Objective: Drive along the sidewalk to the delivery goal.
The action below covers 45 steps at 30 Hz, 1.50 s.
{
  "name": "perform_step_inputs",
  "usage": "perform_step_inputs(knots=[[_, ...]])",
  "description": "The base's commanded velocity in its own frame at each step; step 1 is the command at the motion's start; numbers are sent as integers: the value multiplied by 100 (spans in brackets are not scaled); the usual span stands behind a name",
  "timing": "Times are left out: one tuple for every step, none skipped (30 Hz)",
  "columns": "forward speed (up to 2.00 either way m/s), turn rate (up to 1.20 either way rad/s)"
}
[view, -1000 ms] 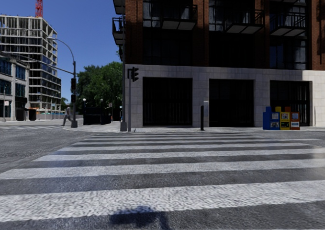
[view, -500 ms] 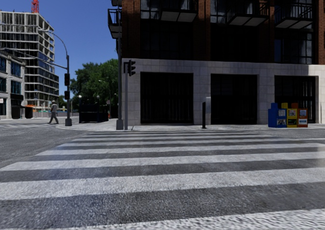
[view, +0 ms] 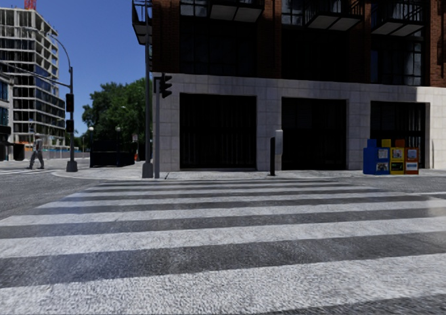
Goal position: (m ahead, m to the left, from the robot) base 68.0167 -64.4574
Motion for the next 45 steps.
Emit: perform_step_inputs(knots=[[141,0],[141,0],[141,0],[141,0],[141,0],[141,0],[141,0],[141,0],[141,0],[142,0],[142,0],[142,0],[142,0],[142,0],[142,0],[143,0],[163,0],[200,0],[200,0],[200,0],[200,0],[200,0],[200,0],[200,0],[200,0],[200,0],[200,0],[200,0],[200,0],[200,0],[200,0],[200,0],[200,0],[200,0],[200,0],[200,0],[200,0],[200,0],[200,0],[200,0],[200,0],[200,0],[200,0],[200,0],[200,0]])
